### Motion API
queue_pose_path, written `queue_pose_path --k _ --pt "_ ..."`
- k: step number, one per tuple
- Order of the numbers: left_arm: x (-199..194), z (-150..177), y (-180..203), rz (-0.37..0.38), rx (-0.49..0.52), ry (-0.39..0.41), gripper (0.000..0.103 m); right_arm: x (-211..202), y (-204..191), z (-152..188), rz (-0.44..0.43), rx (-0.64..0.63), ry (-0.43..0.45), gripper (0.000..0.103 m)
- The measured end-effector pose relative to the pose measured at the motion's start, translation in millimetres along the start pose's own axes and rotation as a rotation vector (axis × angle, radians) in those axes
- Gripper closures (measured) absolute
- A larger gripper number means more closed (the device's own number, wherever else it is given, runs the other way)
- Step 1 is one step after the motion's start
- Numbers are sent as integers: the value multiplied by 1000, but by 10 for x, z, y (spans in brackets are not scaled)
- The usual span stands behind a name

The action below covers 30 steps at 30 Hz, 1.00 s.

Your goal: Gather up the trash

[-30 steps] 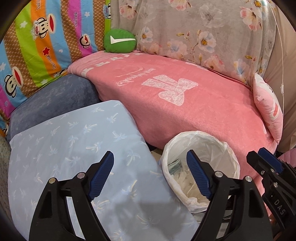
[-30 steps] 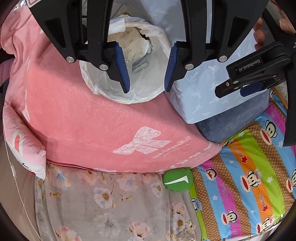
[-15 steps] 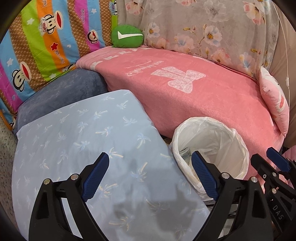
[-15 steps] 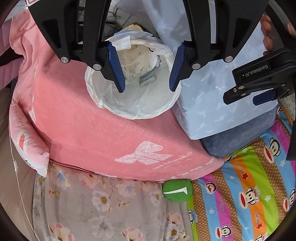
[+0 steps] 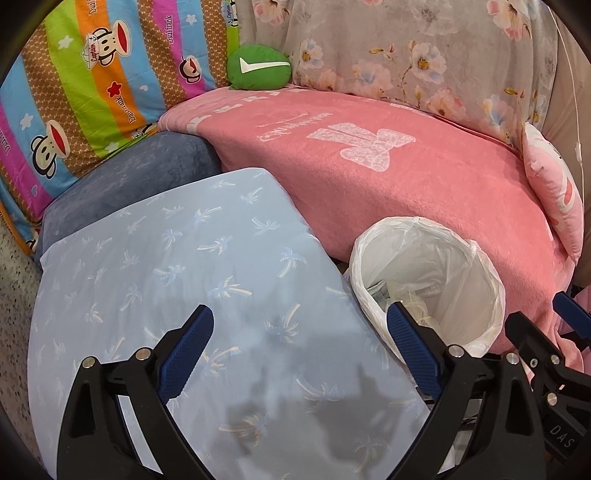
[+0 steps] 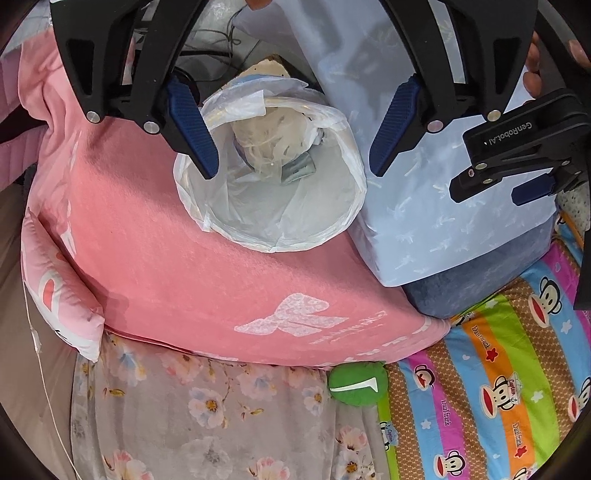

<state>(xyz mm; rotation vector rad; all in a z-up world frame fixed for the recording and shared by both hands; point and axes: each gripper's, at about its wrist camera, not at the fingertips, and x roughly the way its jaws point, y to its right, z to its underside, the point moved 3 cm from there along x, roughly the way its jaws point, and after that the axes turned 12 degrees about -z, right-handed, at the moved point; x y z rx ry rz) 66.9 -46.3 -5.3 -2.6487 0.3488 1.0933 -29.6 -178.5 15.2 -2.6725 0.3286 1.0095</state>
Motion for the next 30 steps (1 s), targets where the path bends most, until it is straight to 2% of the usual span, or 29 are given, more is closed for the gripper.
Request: queue_pose_path --k 8,9,10,30 --pt "-3 77 36 1 6 -12 12 0 69 72 11 11 -10 14" --pt "-6 85 40 2 7 -13 12 -4 78 85 13 12 -11 12" --pt "-12 94 46 1 8 -14 12 -3 88 98 17 13 -13 5" --pt "-8 202 136 -27 26 -30 7 -17 189 231 66 0 -26 6"
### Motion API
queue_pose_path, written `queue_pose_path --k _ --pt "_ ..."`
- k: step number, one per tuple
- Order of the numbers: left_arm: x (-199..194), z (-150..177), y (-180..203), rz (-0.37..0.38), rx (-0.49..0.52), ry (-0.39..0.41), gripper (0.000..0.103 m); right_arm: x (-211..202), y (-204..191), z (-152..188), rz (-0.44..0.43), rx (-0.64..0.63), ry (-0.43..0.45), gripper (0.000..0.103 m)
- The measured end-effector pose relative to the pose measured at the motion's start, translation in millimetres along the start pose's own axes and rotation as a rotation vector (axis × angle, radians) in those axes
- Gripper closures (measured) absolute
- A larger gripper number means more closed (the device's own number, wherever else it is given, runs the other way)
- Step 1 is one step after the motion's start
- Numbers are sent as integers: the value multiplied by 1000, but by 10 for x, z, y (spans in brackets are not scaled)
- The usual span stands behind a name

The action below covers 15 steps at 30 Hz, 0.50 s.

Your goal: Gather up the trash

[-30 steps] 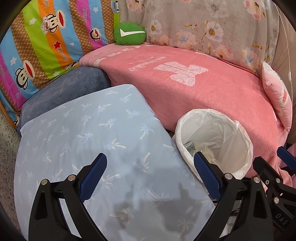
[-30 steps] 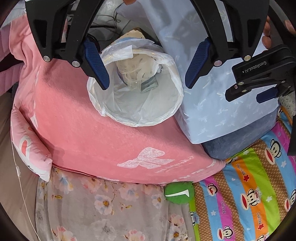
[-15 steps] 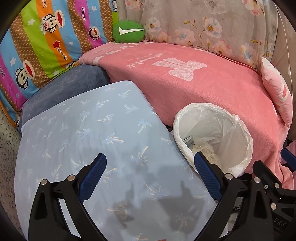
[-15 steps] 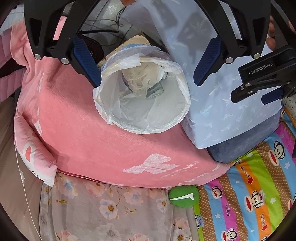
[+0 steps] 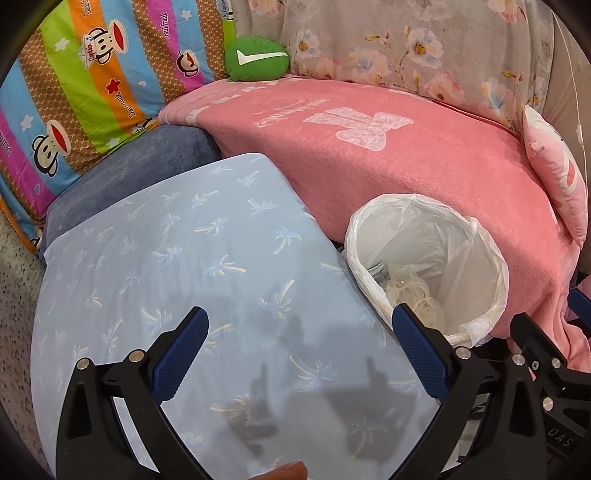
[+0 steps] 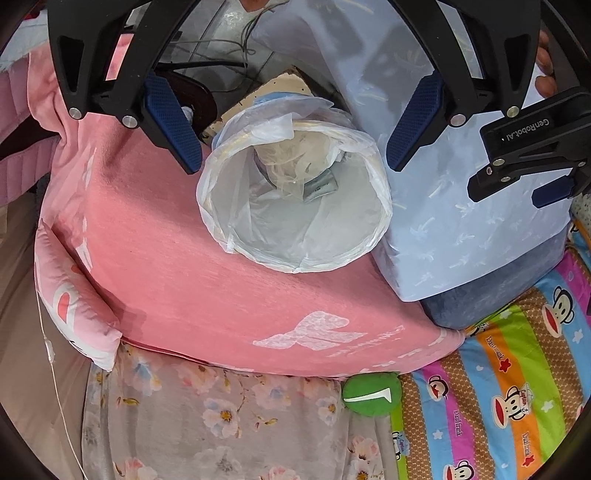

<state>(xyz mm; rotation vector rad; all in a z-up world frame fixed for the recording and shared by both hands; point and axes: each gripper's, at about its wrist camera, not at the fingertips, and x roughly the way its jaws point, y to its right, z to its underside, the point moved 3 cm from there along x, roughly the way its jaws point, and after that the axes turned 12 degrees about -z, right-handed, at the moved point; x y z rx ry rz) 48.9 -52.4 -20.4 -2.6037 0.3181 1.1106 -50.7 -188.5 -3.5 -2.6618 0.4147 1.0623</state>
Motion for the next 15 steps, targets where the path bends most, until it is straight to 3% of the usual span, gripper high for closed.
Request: queue_pose_path --k 15 --pt "20 60 46 -22 15 -17 7 12 34 42 13 4 -5 6"
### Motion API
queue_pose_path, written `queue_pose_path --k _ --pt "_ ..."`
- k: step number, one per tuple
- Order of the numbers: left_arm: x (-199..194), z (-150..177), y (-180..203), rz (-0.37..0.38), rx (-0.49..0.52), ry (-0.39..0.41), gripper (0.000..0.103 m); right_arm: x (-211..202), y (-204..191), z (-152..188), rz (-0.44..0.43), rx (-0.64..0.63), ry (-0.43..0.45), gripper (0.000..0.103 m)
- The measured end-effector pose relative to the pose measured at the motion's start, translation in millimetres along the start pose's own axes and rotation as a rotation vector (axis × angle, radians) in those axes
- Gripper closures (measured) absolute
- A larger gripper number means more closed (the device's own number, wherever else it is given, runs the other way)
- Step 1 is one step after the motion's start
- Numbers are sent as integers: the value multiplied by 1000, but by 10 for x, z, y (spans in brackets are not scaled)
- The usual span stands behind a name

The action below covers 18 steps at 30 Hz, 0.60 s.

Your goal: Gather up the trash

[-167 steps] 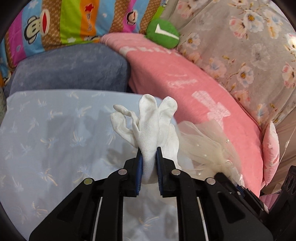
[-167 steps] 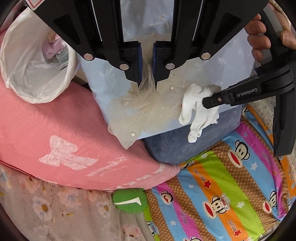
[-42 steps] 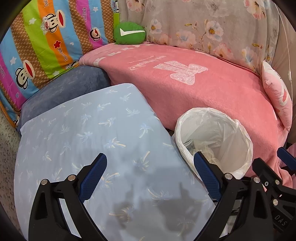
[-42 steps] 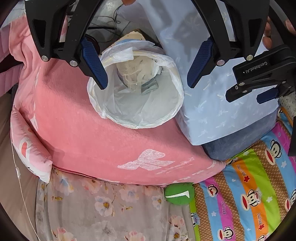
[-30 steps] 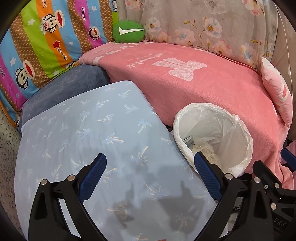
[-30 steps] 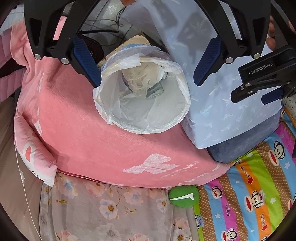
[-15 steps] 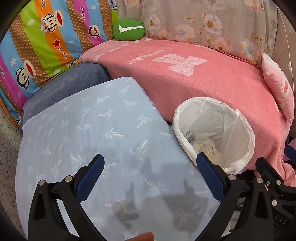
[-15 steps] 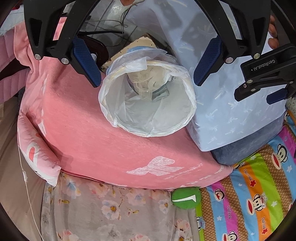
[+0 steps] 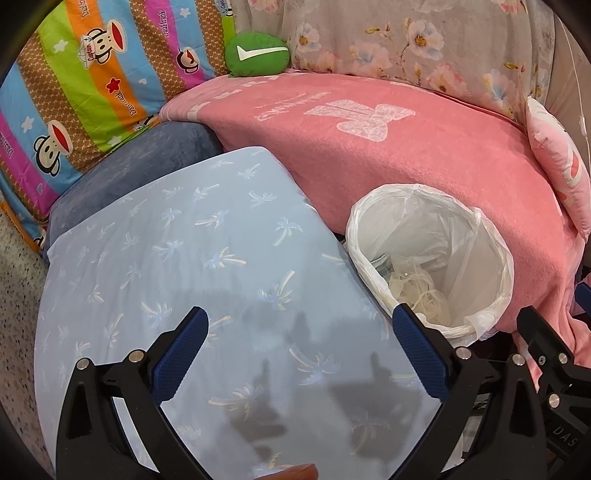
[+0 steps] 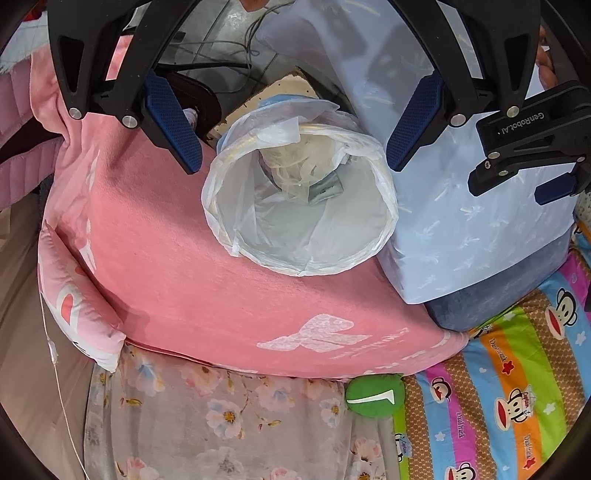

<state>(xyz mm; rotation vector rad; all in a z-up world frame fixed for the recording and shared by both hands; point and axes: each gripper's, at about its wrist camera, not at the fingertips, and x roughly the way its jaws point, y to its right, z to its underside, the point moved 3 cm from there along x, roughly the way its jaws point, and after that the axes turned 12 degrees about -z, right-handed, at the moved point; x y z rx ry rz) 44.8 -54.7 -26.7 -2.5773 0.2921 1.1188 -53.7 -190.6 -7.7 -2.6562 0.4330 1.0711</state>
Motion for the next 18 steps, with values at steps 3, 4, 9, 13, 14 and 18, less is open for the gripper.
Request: queue_pose_path --k 3,4,9,13,14,18 --pt "6 12 9 -4 0 -8 7 6 6 15 3 1 -5 6" --pt "13 19 11 -2 1 -14 7 8 9 18 3 2 -5 6" --pt "19 27 41 -6 3 -23 7 18 14 21 7 5 -9 6" --pt "15 42 62 -9 6 -22 7 21 7 20 7 6 -12 6" --pt "17 40 59 -12 6 -22 7 27 9 23 8 7 -13 6" --pt "20 64 67 -16 1 -23 7 40 30 36 12 10 -15 6"
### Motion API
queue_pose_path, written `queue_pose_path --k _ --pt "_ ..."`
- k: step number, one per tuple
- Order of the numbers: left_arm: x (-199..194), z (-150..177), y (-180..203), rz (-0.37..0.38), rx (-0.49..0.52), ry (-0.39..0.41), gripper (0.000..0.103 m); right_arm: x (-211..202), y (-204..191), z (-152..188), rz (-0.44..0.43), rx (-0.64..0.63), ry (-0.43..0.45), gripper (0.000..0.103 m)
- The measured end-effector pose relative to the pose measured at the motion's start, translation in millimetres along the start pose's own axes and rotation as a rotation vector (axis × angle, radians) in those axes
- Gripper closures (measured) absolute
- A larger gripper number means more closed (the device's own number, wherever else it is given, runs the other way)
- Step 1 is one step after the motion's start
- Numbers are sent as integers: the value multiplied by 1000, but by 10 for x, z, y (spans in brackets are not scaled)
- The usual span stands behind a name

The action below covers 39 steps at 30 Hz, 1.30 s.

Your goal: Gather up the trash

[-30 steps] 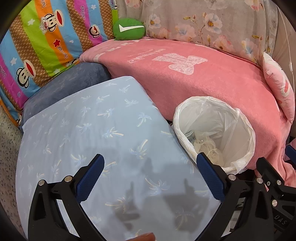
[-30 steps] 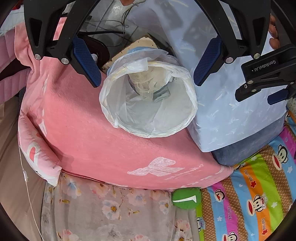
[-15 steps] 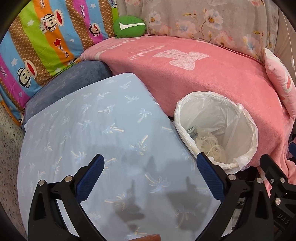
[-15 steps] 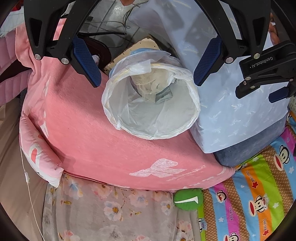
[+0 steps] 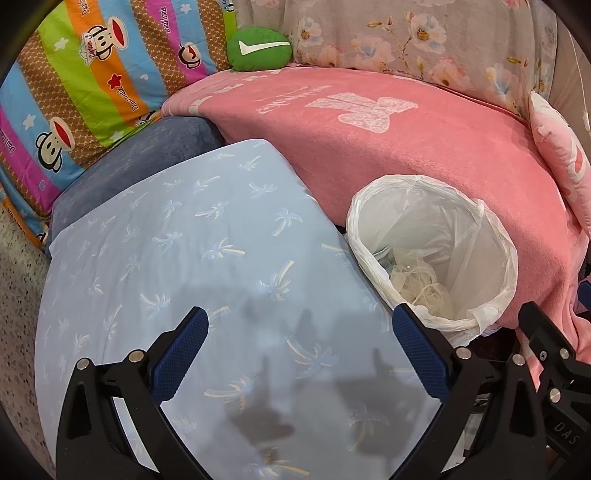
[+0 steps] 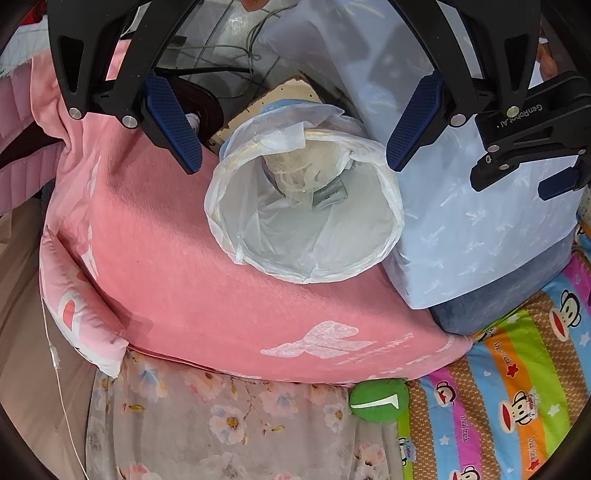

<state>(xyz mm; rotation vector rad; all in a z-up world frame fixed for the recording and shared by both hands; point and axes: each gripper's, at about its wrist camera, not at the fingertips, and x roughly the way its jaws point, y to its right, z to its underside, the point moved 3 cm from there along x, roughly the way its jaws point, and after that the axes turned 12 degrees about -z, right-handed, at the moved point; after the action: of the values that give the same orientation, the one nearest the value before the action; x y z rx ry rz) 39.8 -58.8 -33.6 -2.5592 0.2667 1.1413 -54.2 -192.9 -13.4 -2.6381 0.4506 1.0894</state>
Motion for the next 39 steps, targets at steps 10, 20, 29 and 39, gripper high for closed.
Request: queue_pose_path --k 10,20,29,39 --pt "-3 43 55 11 4 -10 7 5 19 16 5 4 -2 6" --pt "-9 52 71 11 4 -10 7 -3 23 49 8 10 -2 6" --pt "-11 63 88 7 11 -10 7 -3 21 58 10 12 -5 6" --pt "-3 68 93 6 16 -10 7 14 31 96 15 13 -11 6"
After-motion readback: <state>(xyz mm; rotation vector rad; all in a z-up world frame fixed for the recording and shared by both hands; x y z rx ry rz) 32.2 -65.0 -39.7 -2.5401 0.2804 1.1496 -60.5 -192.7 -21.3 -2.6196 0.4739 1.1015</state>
